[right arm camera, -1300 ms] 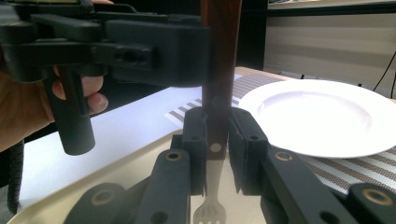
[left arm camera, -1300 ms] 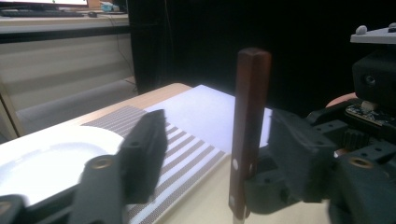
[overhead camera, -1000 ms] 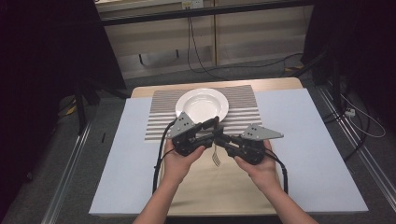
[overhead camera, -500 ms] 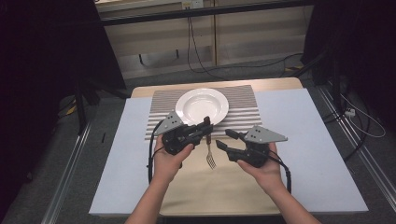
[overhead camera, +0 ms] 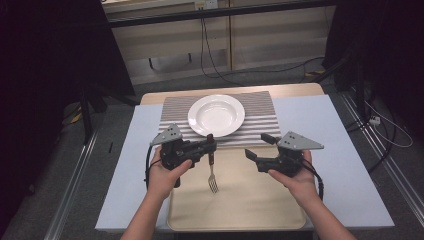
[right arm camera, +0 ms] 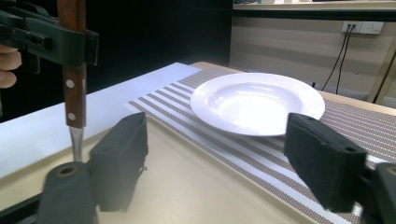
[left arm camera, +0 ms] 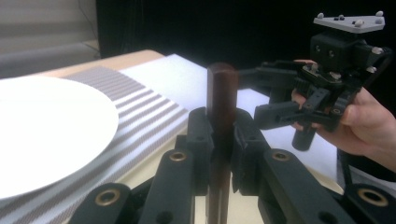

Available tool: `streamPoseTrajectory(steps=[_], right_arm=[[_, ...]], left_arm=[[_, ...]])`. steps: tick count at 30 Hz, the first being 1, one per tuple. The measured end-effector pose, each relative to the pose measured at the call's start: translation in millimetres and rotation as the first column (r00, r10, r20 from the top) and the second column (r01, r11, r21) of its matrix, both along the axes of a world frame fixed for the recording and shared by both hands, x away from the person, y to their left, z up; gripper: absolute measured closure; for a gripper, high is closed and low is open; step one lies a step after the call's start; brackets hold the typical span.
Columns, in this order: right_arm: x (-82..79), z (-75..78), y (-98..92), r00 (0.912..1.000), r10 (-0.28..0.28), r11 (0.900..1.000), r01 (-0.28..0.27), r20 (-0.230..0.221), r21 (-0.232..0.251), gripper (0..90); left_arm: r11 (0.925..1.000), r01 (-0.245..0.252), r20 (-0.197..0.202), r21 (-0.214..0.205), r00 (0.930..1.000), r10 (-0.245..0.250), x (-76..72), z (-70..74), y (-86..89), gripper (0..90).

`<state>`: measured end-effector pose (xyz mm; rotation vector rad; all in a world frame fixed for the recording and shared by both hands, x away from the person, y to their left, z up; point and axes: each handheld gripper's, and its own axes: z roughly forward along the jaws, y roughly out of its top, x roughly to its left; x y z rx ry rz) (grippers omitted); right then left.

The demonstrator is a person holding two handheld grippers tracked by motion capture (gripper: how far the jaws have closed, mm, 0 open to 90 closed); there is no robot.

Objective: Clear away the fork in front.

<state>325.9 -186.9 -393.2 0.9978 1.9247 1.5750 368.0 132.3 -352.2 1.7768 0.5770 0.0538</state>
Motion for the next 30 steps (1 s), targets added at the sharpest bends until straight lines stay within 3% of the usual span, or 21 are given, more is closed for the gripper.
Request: streamPoseTrajectory(steps=[8, 12, 19, 22, 24, 26, 28, 30], right_arm=[[-3.7, -1.8, -8.5, 0.9997, -0.023, 0.9995, 0.023, 0.008, -0.021, 17.6], [-5.5, -2.7, -12.4, 0.9995, -0.030, 0.9989, 0.030, 0.008, -0.036, 17.6], [-3.5, -4.9, -21.0, 0.9988, -0.048, 0.9987, 0.048, -0.002, -0.015, 17.7], [-3.4, -7.3, -22.9, 0.9985, -0.055, 0.9985, 0.055, -0.006, -0.011, 17.8], [-3.8, -8.1, -22.6, 0.9988, -0.049, 0.9987, 0.049, -0.004, -0.012, 18.0], [-4.3, -8.2, -22.5, 0.9986, -0.052, 0.9985, 0.052, -0.001, -0.013, 18.1], [-4.4, -8.2, -22.6, 0.9986, -0.053, 0.9986, 0.053, -0.002, -0.005, 18.1], [-4.2, -8.2, -22.8, 0.9985, -0.055, 0.9985, 0.055, -0.005, 0.000, 18.1]], left_arm=[[0.9998, 0.014, -0.049, 0.017, 0.9987, -0.013, -1.8, -6.2, 15.6, 79.8], [0.9999, 0.016, -0.065, 0.002, 0.9978, -0.016, -2.5, -8.2, 22.6, 79.9], [0.9990, 0.044, -0.086, -0.008, 0.9953, -0.045, -5.9, -10.4, 28.8, 80.4], [0.9994, 0.034, -0.071, -0.006, 0.9969, -0.034, -5.2, -12.0, 32.7, 80.6], [0.9993, 0.001, -0.020, 0.038, 0.9998, -0.001, -5.9, -12.9, 34.2, 79.2], [0.9991, -0.009, -0.012, 0.040, 0.9999, 0.009, -4.7, -14.3, 35.8, 78.4], [0.9958, -0.034, 0.024, 0.084, 0.9992, 0.032, -1.6, -17.8, 36.3, 76.6], [0.9939, -0.062, 0.028, 0.091, 0.9978, 0.060, 2.8, -23.4, 36.3, 75.0]])
